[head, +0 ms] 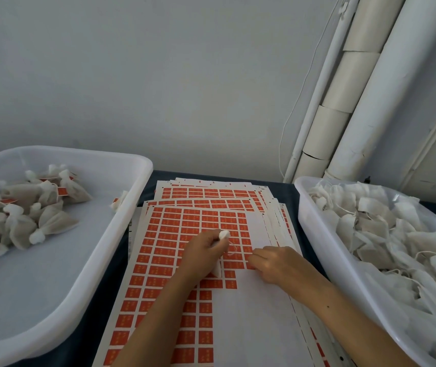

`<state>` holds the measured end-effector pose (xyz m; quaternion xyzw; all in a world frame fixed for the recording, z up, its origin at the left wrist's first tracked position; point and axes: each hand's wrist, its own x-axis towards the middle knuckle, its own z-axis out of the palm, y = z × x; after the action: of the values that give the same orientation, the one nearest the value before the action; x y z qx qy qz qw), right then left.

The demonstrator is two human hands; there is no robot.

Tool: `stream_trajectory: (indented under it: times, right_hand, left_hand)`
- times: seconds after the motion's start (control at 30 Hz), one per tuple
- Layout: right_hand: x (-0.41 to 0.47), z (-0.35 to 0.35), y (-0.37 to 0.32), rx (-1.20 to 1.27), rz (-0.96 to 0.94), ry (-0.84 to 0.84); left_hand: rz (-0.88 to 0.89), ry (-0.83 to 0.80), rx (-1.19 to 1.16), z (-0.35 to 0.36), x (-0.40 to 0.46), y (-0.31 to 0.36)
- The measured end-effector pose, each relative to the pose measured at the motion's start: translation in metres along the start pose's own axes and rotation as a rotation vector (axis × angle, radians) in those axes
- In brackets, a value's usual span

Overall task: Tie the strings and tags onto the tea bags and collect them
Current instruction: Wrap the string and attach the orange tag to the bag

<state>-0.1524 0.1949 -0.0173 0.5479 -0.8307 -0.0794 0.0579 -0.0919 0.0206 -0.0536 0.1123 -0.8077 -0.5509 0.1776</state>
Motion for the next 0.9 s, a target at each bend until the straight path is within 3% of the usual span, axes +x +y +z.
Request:
stream_trajectory:
  times: [0.17,0.47,0.9]
  right_hand:
    - [-0.004,-0.002,0.002,0.053,0.091,0.01]
    - [-0.009,0.002,-0.001,0.015,0.004,-0.017]
    - [-0.011,-0.004,-0.015,-0.028,0.013,-0.074]
  left_hand:
    - [0.003,0.001,-0.007,0.0,-0.002,0.002]
    - [0.003,0.136,0.003,0.005,-0.01,-0.006]
    - [-0.033,0.133,-0.054,-0.003,-0.013,-0.007]
